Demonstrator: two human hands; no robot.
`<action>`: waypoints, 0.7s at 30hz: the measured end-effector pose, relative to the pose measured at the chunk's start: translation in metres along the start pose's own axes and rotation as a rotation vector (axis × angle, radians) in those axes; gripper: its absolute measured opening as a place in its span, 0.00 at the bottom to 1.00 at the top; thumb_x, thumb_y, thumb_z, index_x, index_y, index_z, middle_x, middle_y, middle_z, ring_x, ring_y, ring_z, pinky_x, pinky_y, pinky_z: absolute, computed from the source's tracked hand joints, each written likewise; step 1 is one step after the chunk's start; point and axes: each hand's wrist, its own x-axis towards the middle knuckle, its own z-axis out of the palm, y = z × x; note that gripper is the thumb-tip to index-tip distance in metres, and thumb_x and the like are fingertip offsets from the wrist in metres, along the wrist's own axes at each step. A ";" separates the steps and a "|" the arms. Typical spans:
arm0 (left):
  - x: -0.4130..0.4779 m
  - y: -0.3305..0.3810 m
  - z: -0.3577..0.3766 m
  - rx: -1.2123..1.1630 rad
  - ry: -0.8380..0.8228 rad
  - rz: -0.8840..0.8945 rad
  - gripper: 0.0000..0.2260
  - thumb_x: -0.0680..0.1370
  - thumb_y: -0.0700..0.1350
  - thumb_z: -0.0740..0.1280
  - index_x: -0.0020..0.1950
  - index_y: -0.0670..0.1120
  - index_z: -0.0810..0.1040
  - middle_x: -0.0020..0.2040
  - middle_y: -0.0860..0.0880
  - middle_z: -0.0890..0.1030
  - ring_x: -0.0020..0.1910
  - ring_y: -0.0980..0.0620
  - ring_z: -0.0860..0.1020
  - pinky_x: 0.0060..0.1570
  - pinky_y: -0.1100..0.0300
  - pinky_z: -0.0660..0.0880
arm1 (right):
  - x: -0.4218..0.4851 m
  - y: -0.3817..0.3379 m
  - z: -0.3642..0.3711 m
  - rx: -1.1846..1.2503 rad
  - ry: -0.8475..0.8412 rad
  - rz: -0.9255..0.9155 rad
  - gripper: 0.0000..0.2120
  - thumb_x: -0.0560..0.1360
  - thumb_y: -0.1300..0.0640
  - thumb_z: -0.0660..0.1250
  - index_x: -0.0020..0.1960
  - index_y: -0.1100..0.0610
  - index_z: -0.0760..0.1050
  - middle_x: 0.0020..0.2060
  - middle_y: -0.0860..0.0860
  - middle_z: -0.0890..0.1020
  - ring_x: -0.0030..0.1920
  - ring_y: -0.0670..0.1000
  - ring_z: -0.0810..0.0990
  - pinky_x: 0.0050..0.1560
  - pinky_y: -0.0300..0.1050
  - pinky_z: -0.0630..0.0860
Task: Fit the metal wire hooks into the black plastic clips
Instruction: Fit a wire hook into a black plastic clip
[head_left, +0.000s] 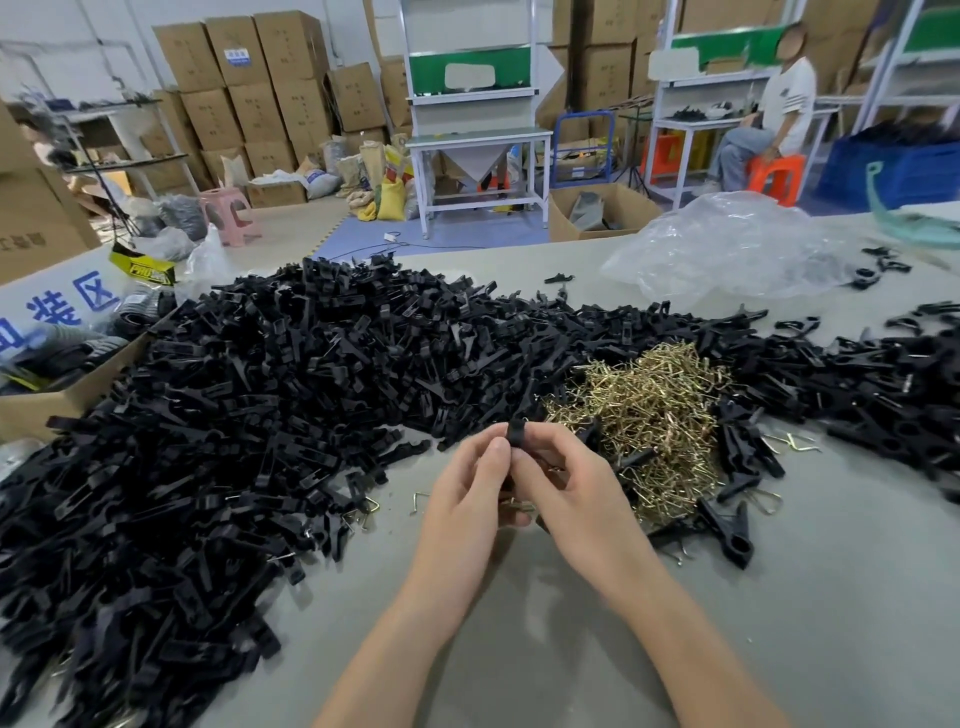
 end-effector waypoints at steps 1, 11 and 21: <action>-0.003 0.000 0.002 0.062 0.006 0.057 0.11 0.83 0.52 0.62 0.64 0.54 0.78 0.53 0.49 0.86 0.51 0.49 0.84 0.45 0.57 0.80 | -0.001 -0.001 -0.001 0.050 0.031 0.006 0.07 0.81 0.54 0.68 0.58 0.47 0.80 0.50 0.43 0.86 0.51 0.43 0.85 0.46 0.34 0.79; -0.012 0.016 0.075 0.305 -0.159 0.310 0.10 0.84 0.50 0.60 0.63 0.59 0.74 0.49 0.54 0.84 0.48 0.56 0.81 0.51 0.56 0.78 | 0.009 -0.034 -0.125 0.871 0.572 -0.053 0.11 0.79 0.54 0.69 0.56 0.61 0.77 0.47 0.56 0.85 0.47 0.51 0.86 0.48 0.40 0.81; -0.010 0.001 0.043 0.628 0.014 0.347 0.11 0.83 0.51 0.60 0.63 0.63 0.73 0.50 0.61 0.81 0.44 0.55 0.79 0.43 0.61 0.76 | 0.007 -0.033 -0.113 0.567 0.416 0.147 0.14 0.83 0.51 0.64 0.64 0.57 0.75 0.52 0.56 0.86 0.50 0.53 0.86 0.50 0.43 0.83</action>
